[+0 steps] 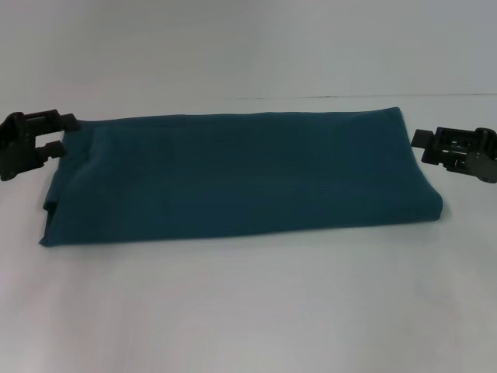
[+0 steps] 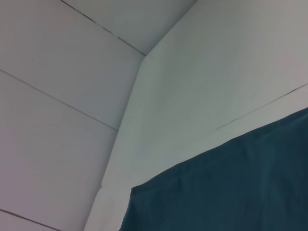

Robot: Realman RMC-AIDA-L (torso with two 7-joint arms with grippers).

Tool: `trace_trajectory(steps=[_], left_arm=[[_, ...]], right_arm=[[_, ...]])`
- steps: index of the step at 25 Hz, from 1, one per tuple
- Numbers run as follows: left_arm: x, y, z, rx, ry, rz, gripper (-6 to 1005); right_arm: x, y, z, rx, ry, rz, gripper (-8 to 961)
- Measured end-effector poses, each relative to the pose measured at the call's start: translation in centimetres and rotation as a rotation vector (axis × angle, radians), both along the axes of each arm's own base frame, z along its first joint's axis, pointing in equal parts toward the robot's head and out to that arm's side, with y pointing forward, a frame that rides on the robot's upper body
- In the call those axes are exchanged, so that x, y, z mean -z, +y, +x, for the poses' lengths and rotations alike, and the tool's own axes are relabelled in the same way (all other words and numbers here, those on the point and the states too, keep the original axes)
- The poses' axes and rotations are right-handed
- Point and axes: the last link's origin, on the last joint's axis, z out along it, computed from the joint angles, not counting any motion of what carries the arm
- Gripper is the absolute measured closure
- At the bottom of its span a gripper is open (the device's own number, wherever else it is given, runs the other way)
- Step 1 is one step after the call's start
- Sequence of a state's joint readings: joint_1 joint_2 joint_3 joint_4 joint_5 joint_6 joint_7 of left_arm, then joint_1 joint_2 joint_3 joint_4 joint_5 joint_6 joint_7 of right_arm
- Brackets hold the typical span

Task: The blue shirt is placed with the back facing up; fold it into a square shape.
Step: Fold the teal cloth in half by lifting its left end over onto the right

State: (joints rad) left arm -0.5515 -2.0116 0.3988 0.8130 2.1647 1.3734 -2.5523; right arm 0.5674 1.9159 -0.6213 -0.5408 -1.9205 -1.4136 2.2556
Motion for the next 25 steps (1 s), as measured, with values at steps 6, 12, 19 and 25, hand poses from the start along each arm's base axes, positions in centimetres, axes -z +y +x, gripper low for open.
trace_trajectory(steps=[6, 12, 19, 25], left_arm=[[0.0, -0.1, 0.4, 0.039, 0.011, -0.013, 398], [0.2, -1.8, 0.4, 0.063, -0.036, -0.084, 397], [0.5, -4.7, -2.0, -0.072, -0.144, -0.092, 397], [0.4, -6.6, -3.9, -0.189, -0.228, -0.055, 398]], right_arm=[[0.2, 0.1, -0.2, -0.014, -0.012, -0.012, 354], [0.1, -0.1, -0.5, -0.042, -0.032, -0.034, 353], [0.2, -0.2, -0.5, -0.053, -0.036, -0.036, 354], [0.3, 0.2, -1.1, -0.119, -0.067, -0.024, 354]])
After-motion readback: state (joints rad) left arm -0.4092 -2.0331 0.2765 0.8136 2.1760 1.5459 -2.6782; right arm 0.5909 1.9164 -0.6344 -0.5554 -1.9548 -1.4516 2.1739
